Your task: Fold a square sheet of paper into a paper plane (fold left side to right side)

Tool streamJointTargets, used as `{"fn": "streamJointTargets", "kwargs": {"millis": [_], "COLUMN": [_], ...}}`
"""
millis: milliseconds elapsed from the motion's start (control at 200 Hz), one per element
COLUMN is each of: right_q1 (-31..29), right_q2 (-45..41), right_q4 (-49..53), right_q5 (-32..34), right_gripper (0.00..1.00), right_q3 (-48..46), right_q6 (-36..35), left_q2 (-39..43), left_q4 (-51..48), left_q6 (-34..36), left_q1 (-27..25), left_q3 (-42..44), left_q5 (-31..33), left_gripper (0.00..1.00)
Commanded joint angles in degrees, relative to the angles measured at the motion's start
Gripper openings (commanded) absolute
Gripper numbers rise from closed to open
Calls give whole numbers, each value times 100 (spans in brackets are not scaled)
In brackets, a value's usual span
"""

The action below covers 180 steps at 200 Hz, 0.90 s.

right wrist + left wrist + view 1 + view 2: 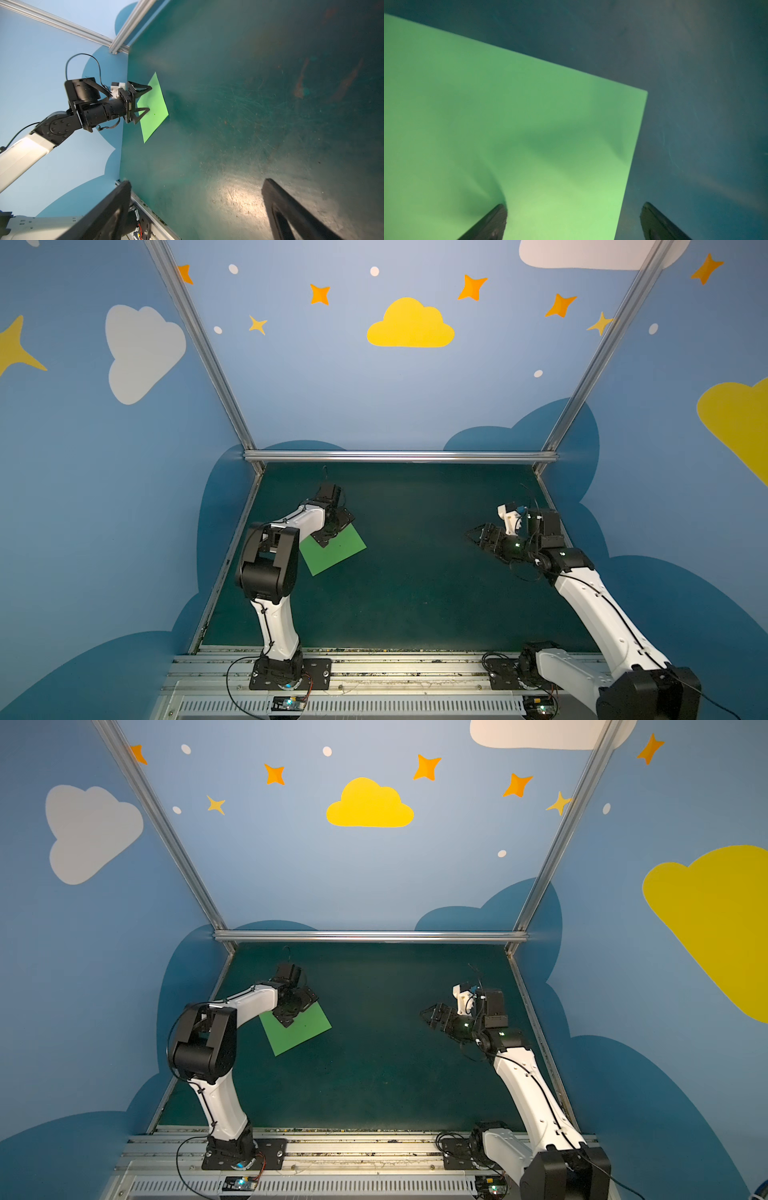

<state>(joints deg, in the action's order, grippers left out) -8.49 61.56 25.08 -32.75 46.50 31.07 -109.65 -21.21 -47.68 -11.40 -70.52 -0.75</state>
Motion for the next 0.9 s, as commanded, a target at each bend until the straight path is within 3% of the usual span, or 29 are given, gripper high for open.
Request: {"fn": "streamJointTargets", "kwargs": {"millis": [0,135,280,405,566,896], "right_q1": [-59,-131,-210,-396,-885,-2270], "right_q2": [167,331,538,833,1436,3245], "right_q4": [-163,-292,-463,-595,-923,-1538], "right_q5": [-151,-156,-177,-242,-386,-239], "right_gripper": [97,97,96,96,95,94], "right_q3": [-165,-303,-401,-394,-229,944], "right_q6": [-13,-7,24,5,127,752], "left_q2": [-303,-168,-143,145,603,730], "left_q4": [126,633,660,218,-330,-950], "left_q6": [-183,-668,-820,-643,-378,364], "left_q1": [-722,-1508,-2299,-2555,-2003,-21], "left_q3": [468,756,343,-58,-93,-126], "left_q5": [-651,-742,-838,-607,-341,-277], "left_gripper": [100,100,100,100,100,100]}}
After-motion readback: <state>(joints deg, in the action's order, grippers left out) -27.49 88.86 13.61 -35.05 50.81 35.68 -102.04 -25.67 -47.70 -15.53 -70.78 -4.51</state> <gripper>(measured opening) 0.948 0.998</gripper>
